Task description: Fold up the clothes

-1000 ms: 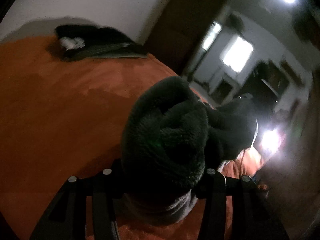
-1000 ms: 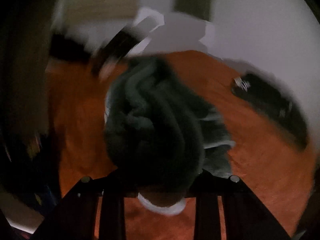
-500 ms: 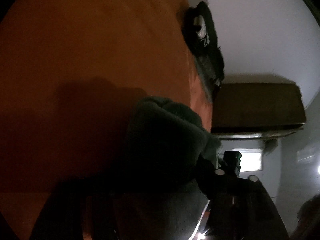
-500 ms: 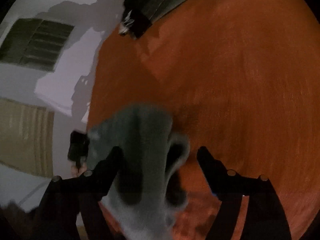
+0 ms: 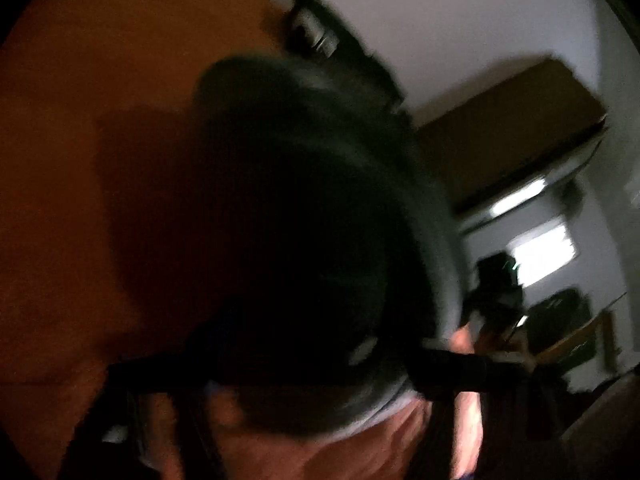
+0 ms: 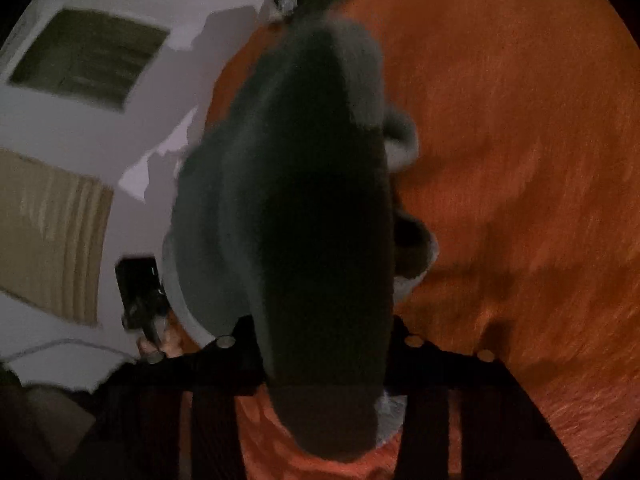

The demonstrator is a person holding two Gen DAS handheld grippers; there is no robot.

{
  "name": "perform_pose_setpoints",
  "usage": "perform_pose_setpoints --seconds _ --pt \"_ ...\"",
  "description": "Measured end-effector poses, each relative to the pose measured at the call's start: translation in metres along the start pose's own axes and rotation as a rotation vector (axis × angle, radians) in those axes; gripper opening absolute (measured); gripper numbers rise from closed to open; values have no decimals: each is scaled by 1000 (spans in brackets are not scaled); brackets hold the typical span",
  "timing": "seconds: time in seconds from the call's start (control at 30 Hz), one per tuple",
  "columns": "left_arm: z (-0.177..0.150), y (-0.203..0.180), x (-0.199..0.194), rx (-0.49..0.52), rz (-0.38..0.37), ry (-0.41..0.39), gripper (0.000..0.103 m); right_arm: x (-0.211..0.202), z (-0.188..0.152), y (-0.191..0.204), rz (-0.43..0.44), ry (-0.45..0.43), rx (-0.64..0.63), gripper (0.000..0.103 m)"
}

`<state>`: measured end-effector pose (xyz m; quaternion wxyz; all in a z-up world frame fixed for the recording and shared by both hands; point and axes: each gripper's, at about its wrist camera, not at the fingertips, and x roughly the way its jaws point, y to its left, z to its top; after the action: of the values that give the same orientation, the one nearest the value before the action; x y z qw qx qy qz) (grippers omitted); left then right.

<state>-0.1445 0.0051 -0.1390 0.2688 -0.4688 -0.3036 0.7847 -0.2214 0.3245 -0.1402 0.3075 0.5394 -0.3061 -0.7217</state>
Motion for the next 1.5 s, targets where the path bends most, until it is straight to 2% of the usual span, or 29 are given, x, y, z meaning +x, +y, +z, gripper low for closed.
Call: perform_pose_setpoints --seconds 0.03,0.1,0.13,0.2,0.27,0.33,0.37,0.4,0.43,0.5,0.57,0.6,0.67,0.7,0.73,0.77,0.8,0.83,0.9,1.0,1.07,1.13,1.2,1.23,1.3,1.37,1.4,1.47,1.5 --pt "8 -8 2 -12 -17 -24 29 -10 6 5 12 -33 18 33" --pt "33 -22 -14 -94 33 -35 27 -31 19 13 38 -87 59 29" --pt "49 -20 -20 -185 58 4 27 -37 25 14 22 -97 80 29" --pt "61 -1 -16 -333 59 102 28 -27 30 6 -21 -52 120 32" --pt "41 17 -12 -397 130 167 31 -6 29 -8 -68 25 163 41" --pt "22 35 -9 -457 198 228 42 9 27 -16 -78 93 186 48" --pt "11 36 -14 -450 186 216 47 9 24 -14 -77 108 175 53" --pt "-1 39 -23 -448 175 191 55 5 22 -10 -90 119 145 54" --pt "-10 41 -34 -445 179 160 58 -1 22 -5 -119 121 110 55" --pt "-13 39 -45 -389 198 126 58 -17 26 6 -185 101 30 60" --pt "-6 30 -47 -314 189 101 58 -32 45 18 -195 38 -47 66" --pt "-1 22 -42 -273 162 101 61 -37 54 23 -188 6 -74 72" --pt "13 3 -19 -182 128 118 70 -36 74 22 -169 -42 -87 74" --pt "15 -4 -4 -138 137 125 76 -30 82 20 -176 -56 -81 74" --pt "18 -11 12 -94 145 132 76 -20 88 18 -192 -65 -79 74" --pt "19 -18 28 -52 156 138 75 -5 92 15 -223 -65 -86 61" --pt "14 -23 43 -26 188 143 69 7 95 11 -247 -69 -74 31" --pt "9 -28 51 -30 199 166 44 14 95 3 -257 -83 -29 28" --pt "5 -38 51 -82 185 173 27 7 85 7 -236 -117 9 24" --pt "27 -58 3 -170 69 93 26 -15 62 27 -184 -164 23 23" --pt "43 -46 5 -155 135 110 26 -10 59 36 -198 -149 -1 29" --pt "52 -24 25 -174 198 158 30 22 68 26 -246 -97 -11 39" --pt "43 -4 44 -224 209 224 41 46 78 13 -266 -79 -6 59" --pt "39 -1 42 -255 202 224 46 43 81 15 -277 -89 -10 59" --pt "33 -5 28 -269 201 202 46 21 83 35 -335 -145 -63 59" --pt "40 -32 0 -161 302 126 46 1 86 56 -393 -203 -124 59" --pt "52 -55 -15 -78 347 53 47 -5 88 70 -426 -236 -174 59" --pt "83 -88 -13 27 329 -28 63 -18 92 98 -489 -302 -274 59" --pt "93 -100 3 75 324 -31 68 -19 93 109 -519 -313 -314 59"
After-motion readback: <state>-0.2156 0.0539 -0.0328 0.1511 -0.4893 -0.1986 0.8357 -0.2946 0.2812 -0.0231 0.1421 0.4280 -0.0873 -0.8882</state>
